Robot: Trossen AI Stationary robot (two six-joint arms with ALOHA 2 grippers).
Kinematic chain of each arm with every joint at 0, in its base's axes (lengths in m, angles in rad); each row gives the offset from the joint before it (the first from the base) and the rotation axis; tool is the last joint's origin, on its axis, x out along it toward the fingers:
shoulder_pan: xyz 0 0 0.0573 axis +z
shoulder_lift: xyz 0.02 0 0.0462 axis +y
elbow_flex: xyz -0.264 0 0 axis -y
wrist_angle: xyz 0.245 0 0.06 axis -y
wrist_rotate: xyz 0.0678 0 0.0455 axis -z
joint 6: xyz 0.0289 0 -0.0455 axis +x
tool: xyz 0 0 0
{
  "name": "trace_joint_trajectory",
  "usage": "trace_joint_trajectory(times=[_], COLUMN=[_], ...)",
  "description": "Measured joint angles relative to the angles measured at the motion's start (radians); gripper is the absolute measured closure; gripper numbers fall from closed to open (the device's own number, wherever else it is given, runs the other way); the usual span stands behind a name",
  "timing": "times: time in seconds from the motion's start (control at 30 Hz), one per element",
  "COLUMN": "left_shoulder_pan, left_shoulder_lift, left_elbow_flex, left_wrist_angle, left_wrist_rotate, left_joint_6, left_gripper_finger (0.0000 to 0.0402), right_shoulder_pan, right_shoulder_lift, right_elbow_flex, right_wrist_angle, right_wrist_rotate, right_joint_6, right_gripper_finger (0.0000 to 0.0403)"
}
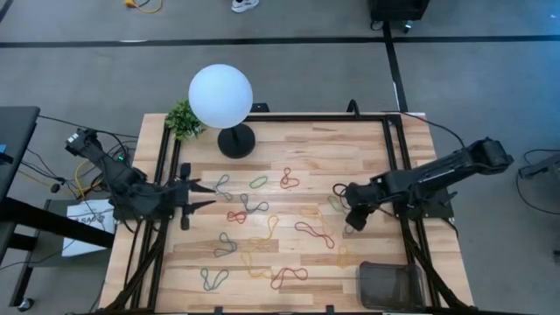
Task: Pick and place items into bin
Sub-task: Put the blue rubber band into the black bin
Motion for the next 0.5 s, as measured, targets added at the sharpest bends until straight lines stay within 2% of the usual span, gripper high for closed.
trace_joint_trajectory(times=[0.3, 0.5], left_shoulder_pan=[0.0, 0.0], left_shoulder_lift=[0.036, 0.036], left_elbow_flex=[0.0, 0.0], left_wrist_angle=[0.0, 0.0], left_wrist_rotate=[-0.003, -0.003], left_joint_6=[-0.001, -0.003], left_gripper_finger=[0.0283, 0.0283], right_shoulder_pan=[-0.018, -0.018], right_shoulder_lift=[0.095, 0.112], right_elbow_flex=[0.003, 0.003], right_wrist_angle=[-0.009, -0.008], right_wrist_rotate=[0.0, 0.0], right_joint_6=[-0.024, -0.024], right_gripper_finger=[0.0349, 0.0349])
